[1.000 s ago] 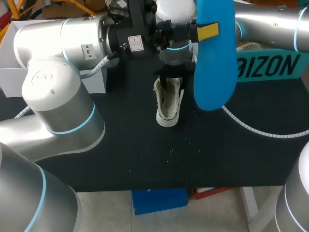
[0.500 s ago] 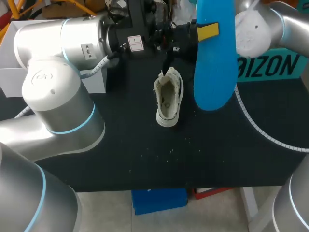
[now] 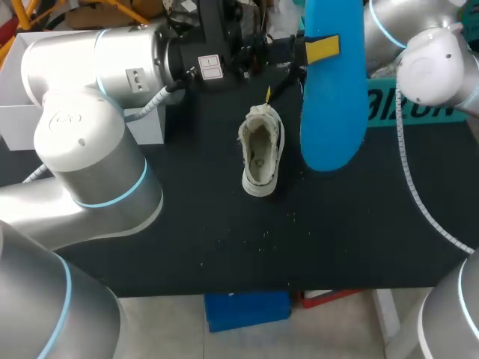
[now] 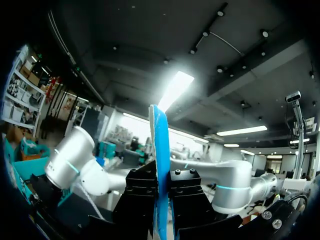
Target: Take the shoe out of the shoebox, open the shoe tongue, remove and reinsert the insole, then place the shoe into the shoebox
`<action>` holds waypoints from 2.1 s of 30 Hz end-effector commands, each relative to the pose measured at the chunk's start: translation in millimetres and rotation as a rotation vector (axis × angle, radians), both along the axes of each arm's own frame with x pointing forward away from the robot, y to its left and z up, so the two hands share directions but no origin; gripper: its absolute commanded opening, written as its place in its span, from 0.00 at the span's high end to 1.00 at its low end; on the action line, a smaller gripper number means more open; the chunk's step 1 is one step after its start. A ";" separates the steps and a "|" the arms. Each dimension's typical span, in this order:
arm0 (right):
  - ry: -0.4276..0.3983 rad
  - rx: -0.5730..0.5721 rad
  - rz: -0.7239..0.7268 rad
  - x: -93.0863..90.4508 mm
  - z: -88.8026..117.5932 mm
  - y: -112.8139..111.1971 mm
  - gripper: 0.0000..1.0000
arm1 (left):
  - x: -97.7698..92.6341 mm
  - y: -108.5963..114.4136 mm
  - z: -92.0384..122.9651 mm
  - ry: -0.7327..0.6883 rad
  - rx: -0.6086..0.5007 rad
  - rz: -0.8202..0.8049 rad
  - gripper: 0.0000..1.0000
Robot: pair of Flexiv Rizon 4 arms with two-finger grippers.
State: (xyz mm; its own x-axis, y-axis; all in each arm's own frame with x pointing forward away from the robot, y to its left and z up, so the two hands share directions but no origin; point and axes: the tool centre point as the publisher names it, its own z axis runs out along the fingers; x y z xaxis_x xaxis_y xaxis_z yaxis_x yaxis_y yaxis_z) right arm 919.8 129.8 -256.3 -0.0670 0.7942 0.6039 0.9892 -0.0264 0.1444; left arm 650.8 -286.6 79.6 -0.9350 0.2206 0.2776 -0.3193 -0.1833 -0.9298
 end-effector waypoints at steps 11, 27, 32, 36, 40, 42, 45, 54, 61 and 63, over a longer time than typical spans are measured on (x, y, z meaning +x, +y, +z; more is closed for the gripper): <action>-0.004 0.503 0.024 -17.1 8.0 -10.7 0.00 | -1.0 -1.6 -0.9 0.000 -0.002 0.004 1.00; 0.013 0.663 0.038 -21.0 17.6 -17.9 0.00 | -1.0 -1.6 -0.9 0.000 -0.002 0.004 1.00; 0.013 0.663 0.038 -21.0 17.6 -17.9 0.00 | 8.9 -1.2 -11.9 -0.266 0.017 0.043 1.00; 0.013 0.663 0.038 -21.0 17.6 -17.9 0.00 | 19.1 -0.5 -47.9 -0.297 0.015 0.033 1.00; 0.013 0.663 0.038 -21.0 17.6 -17.9 0.00 | 29.3 3.6 -82.8 -0.314 0.035 0.025 1.00; 0.013 0.663 0.038 -21.0 17.6 -17.9 0.00 | 33.6 6.7 -95.3 -0.358 0.092 0.034 1.00; 0.013 0.663 0.038 -21.0 17.6 -17.9 0.00 | 42.4 12.1 -112.3 -0.393 0.129 0.022 1.00; 0.013 0.663 0.038 -21.0 17.6 -17.9 0.00 | 45.4 13.4 -118.5 -0.387 0.129 0.012 1.00; 0.013 0.663 0.038 -21.0 17.6 -17.9 0.00 | 45.4 13.4 -118.5 -0.387 0.129 0.012 1.00; 0.013 0.663 0.038 -21.0 17.6 -17.9 0.00 | 45.4 13.4 -118.5 -0.387 0.129 0.012 1.00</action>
